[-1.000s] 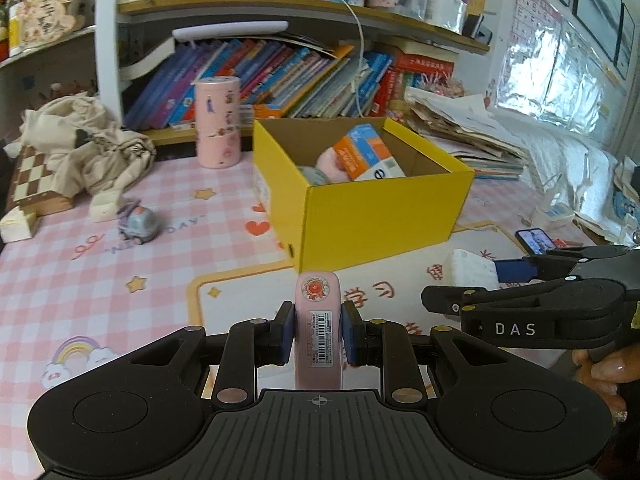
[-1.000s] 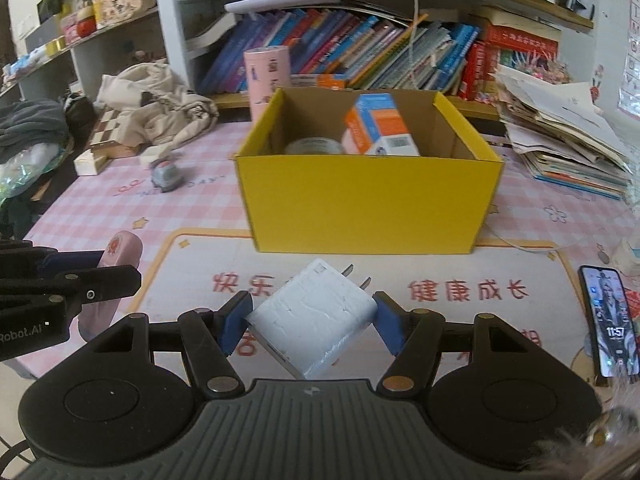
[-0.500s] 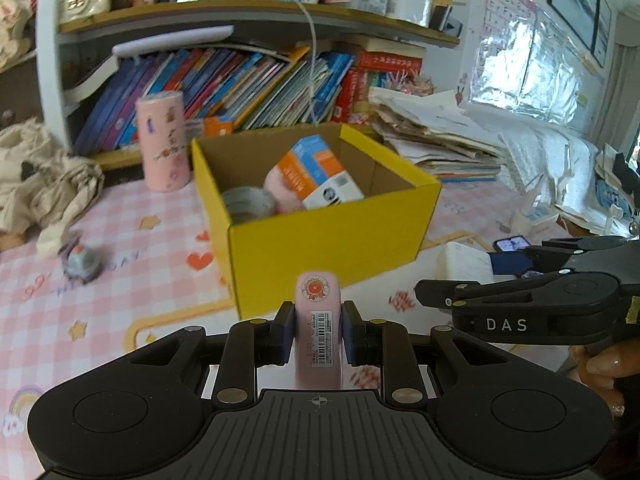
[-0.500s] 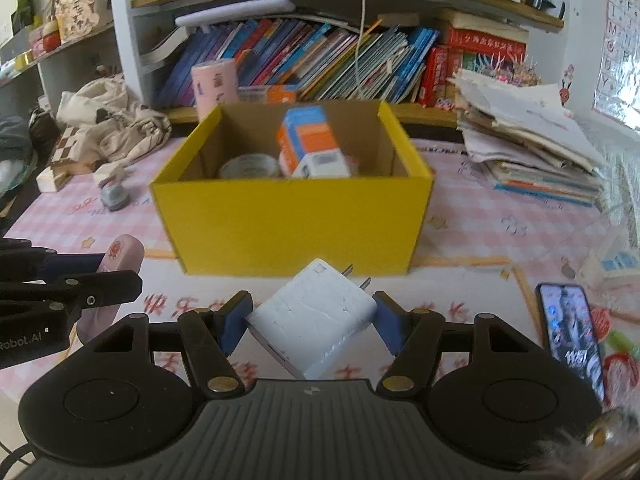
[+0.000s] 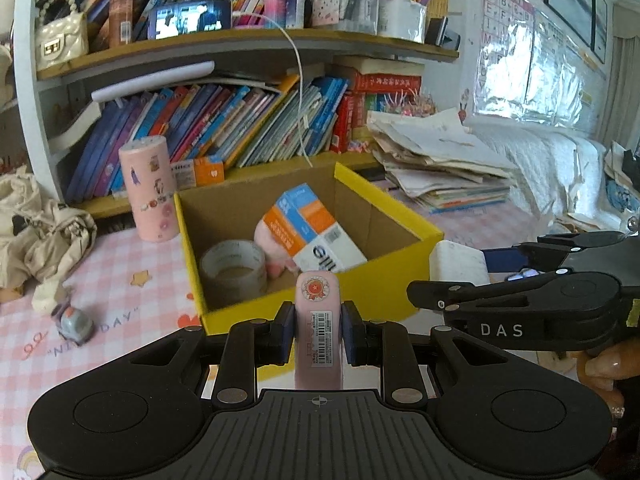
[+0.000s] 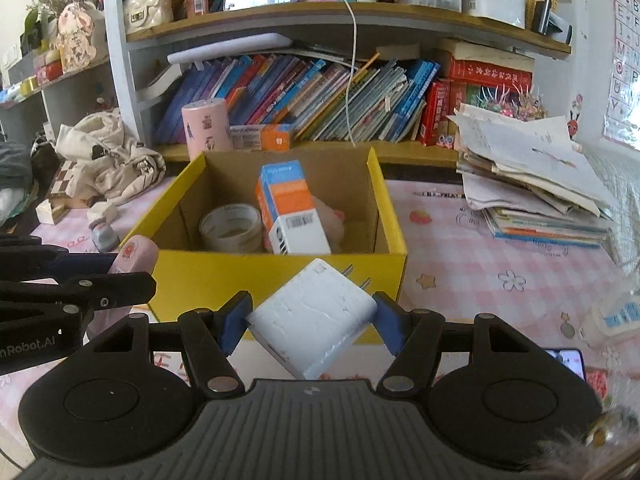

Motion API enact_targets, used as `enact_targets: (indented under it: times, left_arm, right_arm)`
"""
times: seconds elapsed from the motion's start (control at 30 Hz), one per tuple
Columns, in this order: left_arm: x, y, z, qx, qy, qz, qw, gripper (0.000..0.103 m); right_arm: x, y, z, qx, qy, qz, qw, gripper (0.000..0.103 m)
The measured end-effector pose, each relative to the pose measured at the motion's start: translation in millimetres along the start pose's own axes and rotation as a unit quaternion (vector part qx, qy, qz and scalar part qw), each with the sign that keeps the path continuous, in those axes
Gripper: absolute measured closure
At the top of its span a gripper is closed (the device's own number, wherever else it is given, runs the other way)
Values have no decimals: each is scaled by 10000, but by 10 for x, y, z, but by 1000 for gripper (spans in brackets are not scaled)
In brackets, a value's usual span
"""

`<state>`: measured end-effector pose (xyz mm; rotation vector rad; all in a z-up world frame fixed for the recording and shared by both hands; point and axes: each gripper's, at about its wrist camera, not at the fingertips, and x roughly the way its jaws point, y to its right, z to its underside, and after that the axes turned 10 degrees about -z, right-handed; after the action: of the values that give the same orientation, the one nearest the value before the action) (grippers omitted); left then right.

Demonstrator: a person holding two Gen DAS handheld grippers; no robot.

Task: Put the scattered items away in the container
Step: 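Carry the pink eraser and white charger toward the yellow box with both tools, then lower the eraser and charger into the yellow box and open both grippers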

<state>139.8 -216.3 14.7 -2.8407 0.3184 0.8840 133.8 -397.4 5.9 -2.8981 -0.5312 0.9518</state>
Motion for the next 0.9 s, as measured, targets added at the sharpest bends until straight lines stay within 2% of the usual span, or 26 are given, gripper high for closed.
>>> enact_targets:
  times: [0.23, 0.5, 0.73, 0.9]
  left_arm:
    - [114, 1, -153, -187, 5, -31, 9998, 80]
    - [310, -88, -413, -174, 150, -355, 9991, 80]
    - [696, -160, -543, -153, -48, -560, 9983, 80]
    - [1046, -224, -534, -212, -470, -585, 9970, 80]
  right_arm:
    - [57, 111, -191, -122, 231, -127, 9996, 40]
    - [289, 187, -422, -312, 324, -347, 9984, 40]
    - [688, 247, -601, -480, 141, -561, 9972, 40]
    - [991, 298, -687, -618, -153, -710, 9954, 39]
